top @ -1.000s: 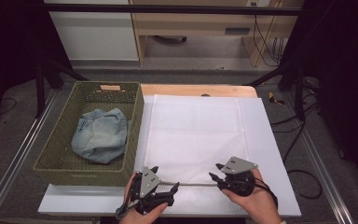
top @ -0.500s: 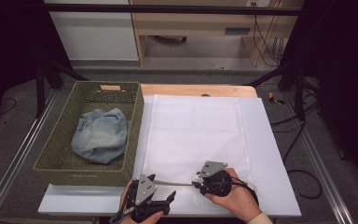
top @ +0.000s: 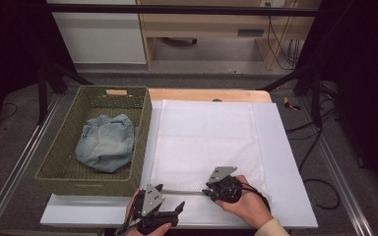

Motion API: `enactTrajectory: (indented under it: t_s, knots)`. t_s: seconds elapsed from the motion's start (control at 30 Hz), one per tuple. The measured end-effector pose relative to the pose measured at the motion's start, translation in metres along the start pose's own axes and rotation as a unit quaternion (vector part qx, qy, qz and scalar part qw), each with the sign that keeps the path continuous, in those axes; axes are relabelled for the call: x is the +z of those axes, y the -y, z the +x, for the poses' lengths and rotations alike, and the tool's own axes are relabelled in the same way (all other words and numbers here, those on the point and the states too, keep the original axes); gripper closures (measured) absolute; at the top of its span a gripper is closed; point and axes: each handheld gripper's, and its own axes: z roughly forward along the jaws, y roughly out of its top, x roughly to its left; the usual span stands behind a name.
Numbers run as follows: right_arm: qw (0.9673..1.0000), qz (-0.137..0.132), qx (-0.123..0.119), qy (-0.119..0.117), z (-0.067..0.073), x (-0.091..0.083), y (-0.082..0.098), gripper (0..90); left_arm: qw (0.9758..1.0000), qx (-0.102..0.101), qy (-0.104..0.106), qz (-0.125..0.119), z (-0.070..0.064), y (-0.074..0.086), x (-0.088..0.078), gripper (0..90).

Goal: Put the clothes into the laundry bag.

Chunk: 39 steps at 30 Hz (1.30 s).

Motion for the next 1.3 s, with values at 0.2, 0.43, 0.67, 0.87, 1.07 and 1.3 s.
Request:
enactTrajectory:
  t_s: [0.2, 0.43, 0.67, 0.87, 1.07, 1.3]
  knots:
    - [1.0000, 0.006, 0.003, -0.003, -0.004, 0.003, 0.001, 69.5, 1.0000, 0.000, 0.000, 0.000, 0.000, 0.000, 0.000, 13.9]
    - [0.9996, 0.015, 0.021, -0.006, -0.012, 0.003, -0.002, 86.1, 1.0000, 0.003, -0.001, 0.000, -0.001, 0.000, 0.000, 13.9]
    - [0.9998, -0.006, 0.020, 0.001, -0.015, -0.005, -0.007, 89.1, 1.0000, 0.000, 0.001, 0.003, 0.000, -0.007, -0.002, 13.9]
    - [0.9994, -0.031, 0.016, -0.001, -0.025, -0.028, -0.029, 89.3, 0.9999, 0.001, -0.004, 0.012, 0.005, -0.033, -0.010, 12.6]
    - [0.9992, -0.027, 0.022, -0.020, -0.033, -0.039, -0.045, 89.6, 0.9996, -0.017, -0.006, 0.023, 0.019, -0.059, -0.019, 10.7]
    - [0.9978, -0.046, 0.030, -0.036, -0.040, -0.055, -0.059, 89.6, 0.9988, -0.001, -0.016, 0.045, 0.036, -0.083, -0.025, 6.0]
